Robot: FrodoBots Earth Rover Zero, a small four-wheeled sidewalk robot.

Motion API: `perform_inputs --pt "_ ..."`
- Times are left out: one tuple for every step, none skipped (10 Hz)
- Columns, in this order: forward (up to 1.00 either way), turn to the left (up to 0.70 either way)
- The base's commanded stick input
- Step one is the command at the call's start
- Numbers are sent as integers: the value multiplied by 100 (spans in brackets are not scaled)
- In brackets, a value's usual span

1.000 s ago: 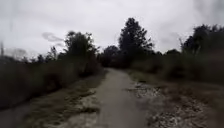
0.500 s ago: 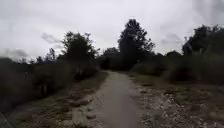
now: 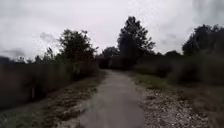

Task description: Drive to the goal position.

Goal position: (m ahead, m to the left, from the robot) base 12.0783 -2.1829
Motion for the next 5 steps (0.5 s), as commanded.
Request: perform_inputs --pt "70 0" --pt "70 0" --pt "70 0" --pt "70 0" --pt "70 0"
